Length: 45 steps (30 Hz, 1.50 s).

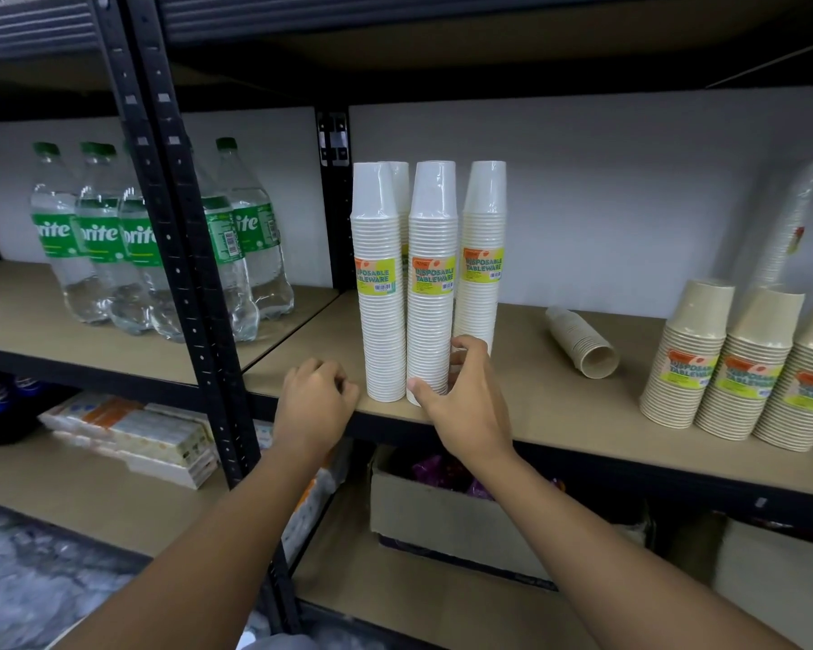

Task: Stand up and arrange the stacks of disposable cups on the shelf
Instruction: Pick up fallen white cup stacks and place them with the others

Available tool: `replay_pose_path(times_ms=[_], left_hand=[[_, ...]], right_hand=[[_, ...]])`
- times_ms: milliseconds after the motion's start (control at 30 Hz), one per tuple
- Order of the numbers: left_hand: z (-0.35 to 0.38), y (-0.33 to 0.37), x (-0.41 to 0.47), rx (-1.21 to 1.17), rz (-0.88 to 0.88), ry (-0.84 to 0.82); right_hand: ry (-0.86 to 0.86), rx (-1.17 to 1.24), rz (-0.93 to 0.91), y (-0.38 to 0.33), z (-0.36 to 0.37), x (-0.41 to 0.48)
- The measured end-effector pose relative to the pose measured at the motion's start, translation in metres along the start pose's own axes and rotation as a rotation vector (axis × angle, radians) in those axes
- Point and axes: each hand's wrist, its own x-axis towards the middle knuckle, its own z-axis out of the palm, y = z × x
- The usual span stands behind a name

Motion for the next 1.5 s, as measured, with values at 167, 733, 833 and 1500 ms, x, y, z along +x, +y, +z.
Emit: replay_pose_path(times_ms=[167,733,833,1500], left_hand=[[0.002,-0.001,0.000,0.006,-0.005,0.007],[-0.040,0.121,-0.051,-0.126,0.150,-0.072],[-0.037,0.168,-0.056,-0.192,0.239,-0.067],[0.101,0.253,-0.002,-0.147,0.192,-0.474]], right_hand=[[-0.003,0.001,0.011,0.001,0.000,0.000],[0.062,0.066,0.012,0.006,-0.095,-0.027],[0.136,0.032,-0.019,0.003,-0.140,-0.027],[0.325,-0.113,0.044,0.086,-0.364,0.133]])
